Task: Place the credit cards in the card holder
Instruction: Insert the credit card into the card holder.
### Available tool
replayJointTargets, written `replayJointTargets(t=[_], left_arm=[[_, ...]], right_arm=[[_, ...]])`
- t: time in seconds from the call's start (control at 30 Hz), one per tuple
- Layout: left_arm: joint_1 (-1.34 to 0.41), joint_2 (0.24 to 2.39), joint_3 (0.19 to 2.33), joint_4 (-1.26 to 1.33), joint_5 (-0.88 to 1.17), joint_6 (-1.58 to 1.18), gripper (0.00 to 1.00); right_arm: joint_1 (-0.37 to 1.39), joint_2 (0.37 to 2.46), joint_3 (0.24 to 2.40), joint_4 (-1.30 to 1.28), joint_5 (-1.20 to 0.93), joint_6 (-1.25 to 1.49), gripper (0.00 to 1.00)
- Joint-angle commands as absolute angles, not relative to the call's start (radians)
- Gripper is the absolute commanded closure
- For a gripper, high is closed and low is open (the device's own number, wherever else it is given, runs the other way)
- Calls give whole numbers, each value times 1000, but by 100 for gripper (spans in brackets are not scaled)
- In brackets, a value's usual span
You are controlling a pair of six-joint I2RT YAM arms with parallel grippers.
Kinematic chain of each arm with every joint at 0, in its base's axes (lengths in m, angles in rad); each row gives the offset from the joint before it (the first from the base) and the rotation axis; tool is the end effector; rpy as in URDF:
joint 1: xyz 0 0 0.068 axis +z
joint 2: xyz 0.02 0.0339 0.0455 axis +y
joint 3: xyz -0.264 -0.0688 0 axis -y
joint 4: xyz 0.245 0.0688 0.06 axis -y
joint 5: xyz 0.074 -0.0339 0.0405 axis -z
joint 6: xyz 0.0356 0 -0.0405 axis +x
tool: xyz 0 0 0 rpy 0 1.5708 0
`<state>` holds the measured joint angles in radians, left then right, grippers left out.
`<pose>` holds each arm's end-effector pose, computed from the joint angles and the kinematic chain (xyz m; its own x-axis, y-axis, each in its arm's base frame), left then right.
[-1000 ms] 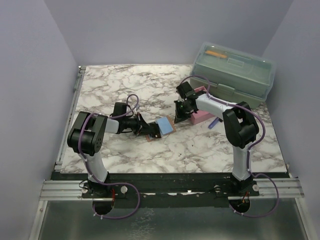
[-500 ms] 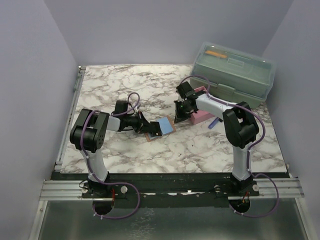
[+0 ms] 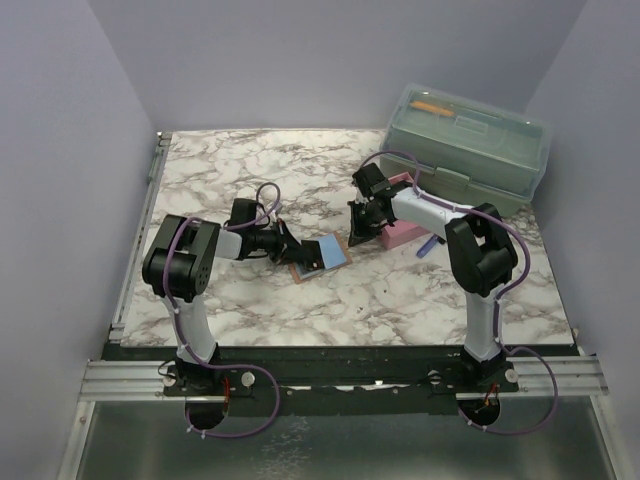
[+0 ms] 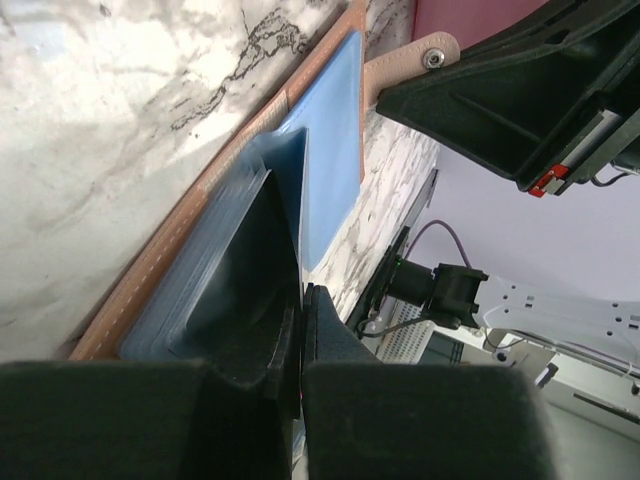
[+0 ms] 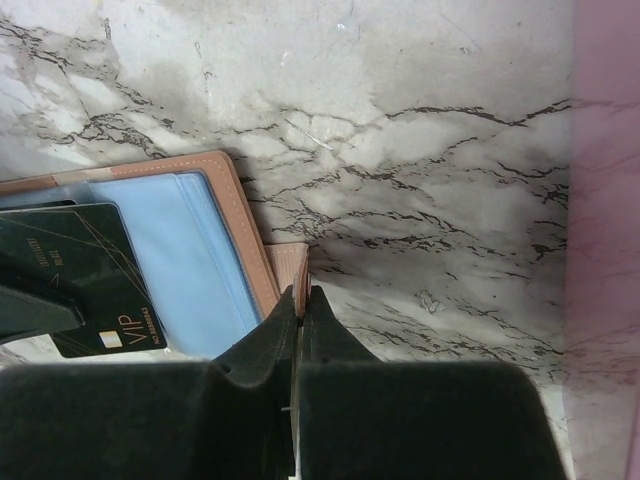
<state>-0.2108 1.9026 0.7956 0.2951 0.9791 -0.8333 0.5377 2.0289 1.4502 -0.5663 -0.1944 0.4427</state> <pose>0.3203 -0.0987 0.1027 -0.9769 -0.2131 -0.0170 -0.0711 0.3988 -0.9143 0.3569 0.2208 0.1673 -0.9514 -0.0780 -0.2979 -0.1809 0.9244 0.3359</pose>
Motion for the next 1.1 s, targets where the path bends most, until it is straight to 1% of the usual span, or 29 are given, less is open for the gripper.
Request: replayJointTargets(t=[0.0, 0.4, 0.73, 1.07], left_arm=[[-227, 1937, 826, 318, 978, -833, 100], [-252, 1952, 823, 373, 966, -883, 100], [-250, 1829, 692, 376, 956, -928, 100], [-244, 1836, 671, 377, 946, -910, 100]], right_arm=[[544, 2047, 1473, -566, -209, 425, 100], [545, 2050, 1470, -565, -209, 420, 100], [544, 2047, 1452, -554, -209, 413, 100], [545, 2050, 1452, -558, -210, 402, 100]])
